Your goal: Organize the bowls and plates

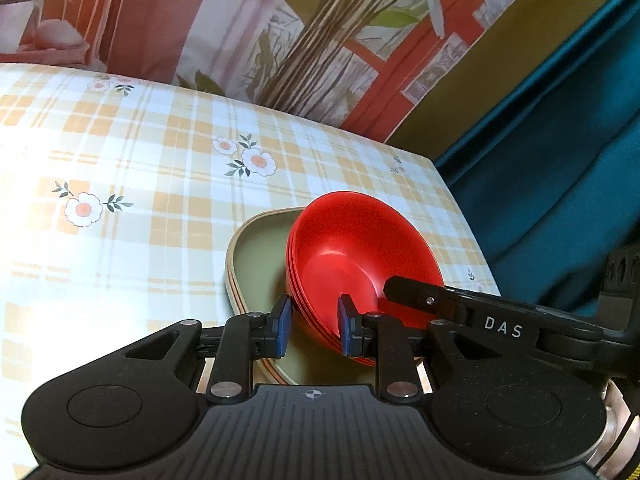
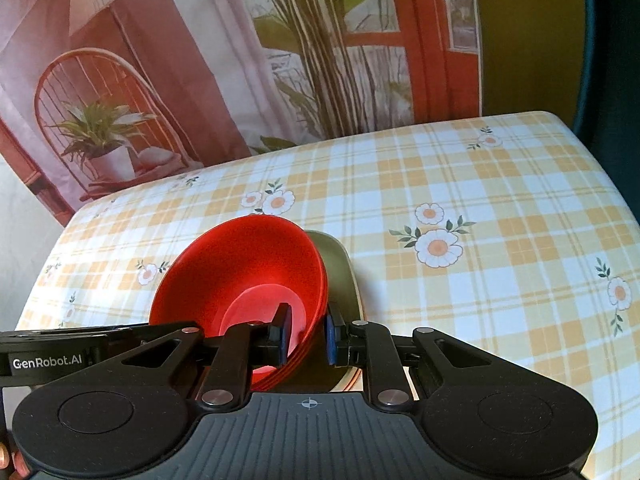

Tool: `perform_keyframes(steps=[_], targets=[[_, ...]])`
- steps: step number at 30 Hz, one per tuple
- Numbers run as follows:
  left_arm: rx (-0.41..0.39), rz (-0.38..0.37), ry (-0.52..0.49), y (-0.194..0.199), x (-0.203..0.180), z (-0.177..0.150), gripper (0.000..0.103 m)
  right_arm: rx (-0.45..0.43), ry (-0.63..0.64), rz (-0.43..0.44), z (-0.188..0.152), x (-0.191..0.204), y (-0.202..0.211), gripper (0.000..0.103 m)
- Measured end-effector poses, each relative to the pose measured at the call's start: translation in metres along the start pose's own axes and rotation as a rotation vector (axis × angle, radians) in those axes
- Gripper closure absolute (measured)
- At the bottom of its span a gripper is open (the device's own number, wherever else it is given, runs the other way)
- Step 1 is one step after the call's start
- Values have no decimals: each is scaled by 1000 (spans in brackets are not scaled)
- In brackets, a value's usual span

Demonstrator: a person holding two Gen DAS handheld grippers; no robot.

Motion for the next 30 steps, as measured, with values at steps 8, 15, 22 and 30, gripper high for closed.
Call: perform_keyframes(steps=[8, 15, 22, 30], targets=[[-8, 23, -26, 0, -2, 2, 78, 27, -24, -22, 3, -1, -8, 86], [-33, 73, -73, 10, -5, 7, 59, 24, -7, -46, 4, 2, -4, 84], [-91, 123, -122, 36, -12, 12, 43, -24, 31, -68, 12, 9, 18, 77], [-219, 223, -205, 85, -26, 14, 13, -124, 86, -118, 22, 22, 58, 49]])
Point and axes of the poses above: each gripper's, at about its wrist camera, not at the fingertips, and y roughly against the way its jaws point, x to its left, z to its top, the point moved 5 cm from there along -y, roughly the way its jaws point, and after that the axes turned 7 degrees about y, right-handed, at the moved point
